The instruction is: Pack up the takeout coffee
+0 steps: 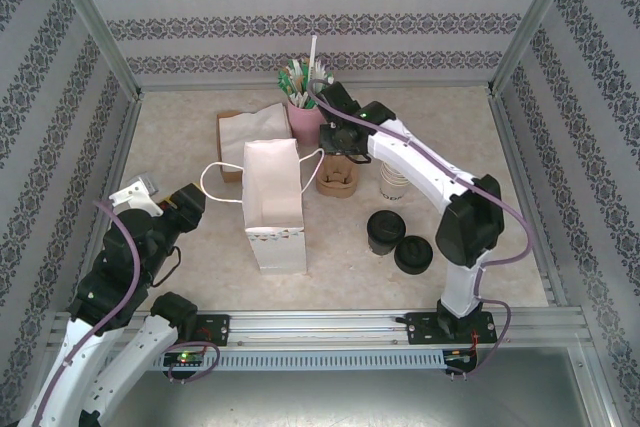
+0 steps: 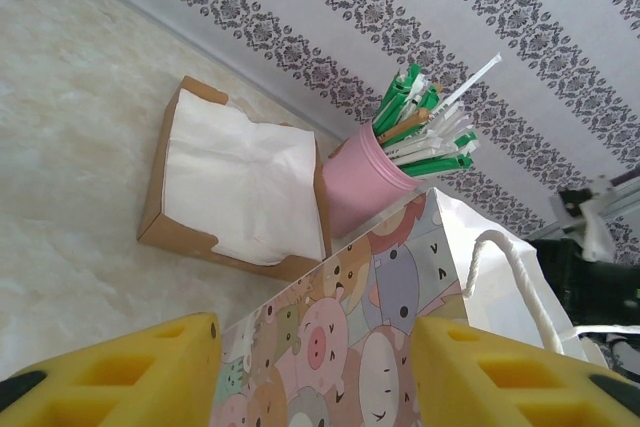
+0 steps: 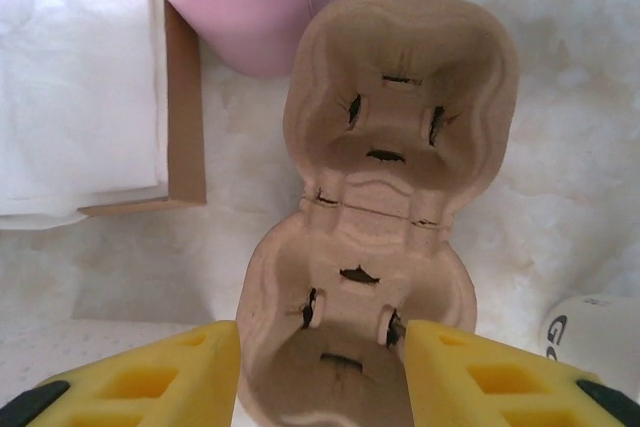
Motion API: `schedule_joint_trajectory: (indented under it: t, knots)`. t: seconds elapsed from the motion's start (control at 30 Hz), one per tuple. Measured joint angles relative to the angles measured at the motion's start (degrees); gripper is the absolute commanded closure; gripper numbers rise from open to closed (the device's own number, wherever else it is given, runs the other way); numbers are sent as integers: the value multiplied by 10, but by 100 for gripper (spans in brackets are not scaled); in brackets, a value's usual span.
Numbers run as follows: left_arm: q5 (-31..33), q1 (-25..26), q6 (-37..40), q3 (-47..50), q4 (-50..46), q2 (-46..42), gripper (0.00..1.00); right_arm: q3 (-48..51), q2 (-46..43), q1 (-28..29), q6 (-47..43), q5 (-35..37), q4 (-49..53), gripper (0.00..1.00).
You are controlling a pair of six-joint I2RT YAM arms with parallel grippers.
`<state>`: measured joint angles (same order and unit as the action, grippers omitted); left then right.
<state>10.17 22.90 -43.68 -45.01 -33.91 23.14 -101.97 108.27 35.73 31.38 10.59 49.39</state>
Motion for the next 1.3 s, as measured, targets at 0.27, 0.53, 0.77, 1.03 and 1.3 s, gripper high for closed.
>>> schedule_joint_trajectory:
  t: [0.27,0.53,0.77,1.03,1.3]
  knots:
    - [3,0,5,-10,-6,0,45,-2,48,-19,16,0,0,50]
    - [7,0,11,-17,-9,0,44,-2,76,-26,17,0,-13,52]
    - [6,0,13,-17,-9,0,44,-2,93,-26,17,1,-17,53]
    - [6,0,13,-17,-9,0,44,-7,110,-26,17,3,-21,50]
    - [6,0,13,-17,-9,0,44,-14,123,-26,17,9,-21,49]
